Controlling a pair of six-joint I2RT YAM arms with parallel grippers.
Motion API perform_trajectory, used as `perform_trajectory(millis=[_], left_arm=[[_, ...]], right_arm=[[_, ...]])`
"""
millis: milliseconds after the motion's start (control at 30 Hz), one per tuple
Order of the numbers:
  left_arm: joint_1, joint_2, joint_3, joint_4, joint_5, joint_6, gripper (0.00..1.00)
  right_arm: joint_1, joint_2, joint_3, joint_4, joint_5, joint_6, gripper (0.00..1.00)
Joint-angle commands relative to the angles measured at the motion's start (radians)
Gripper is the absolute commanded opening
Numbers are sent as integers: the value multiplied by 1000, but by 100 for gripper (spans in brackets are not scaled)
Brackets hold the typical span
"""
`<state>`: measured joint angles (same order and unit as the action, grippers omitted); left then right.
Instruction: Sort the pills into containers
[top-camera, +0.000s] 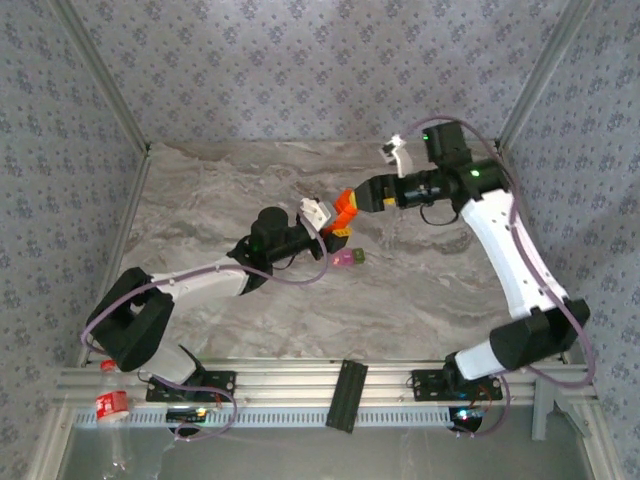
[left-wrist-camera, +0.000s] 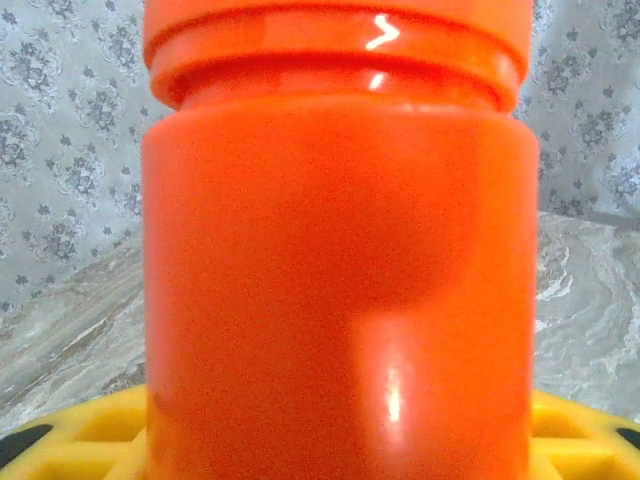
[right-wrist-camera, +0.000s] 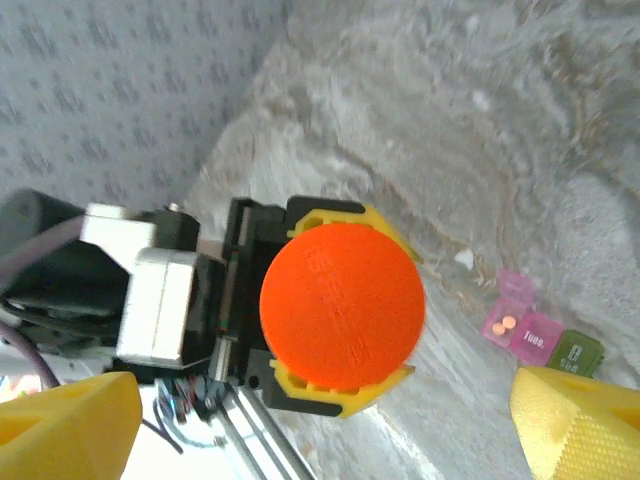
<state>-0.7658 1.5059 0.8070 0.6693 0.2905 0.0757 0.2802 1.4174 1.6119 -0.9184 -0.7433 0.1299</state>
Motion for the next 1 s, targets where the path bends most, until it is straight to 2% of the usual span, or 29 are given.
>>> perform_trajectory(millis=[0,133,300,567,767,967], left_arm=[[-2,7,45,112,-7,-66,0],[9,9,56,141,28,-128,0],[36,14,65,229,110,-261,0],[90,52,86,422,251,-512,0],[91,75,135,429,346,-580,0],[91,87,147,425,379,-597,0]], right_arm=[[-65,-99,-83,181,-57,157,95],[-107,-211,-237,446,5,323,93],[-80,-283,-355,625,125,357,91],[-4,-294,-361,719,197,307,90],[47,-241,-307,728,195,254,89],[66,-221,-293,754,166,211,88]])
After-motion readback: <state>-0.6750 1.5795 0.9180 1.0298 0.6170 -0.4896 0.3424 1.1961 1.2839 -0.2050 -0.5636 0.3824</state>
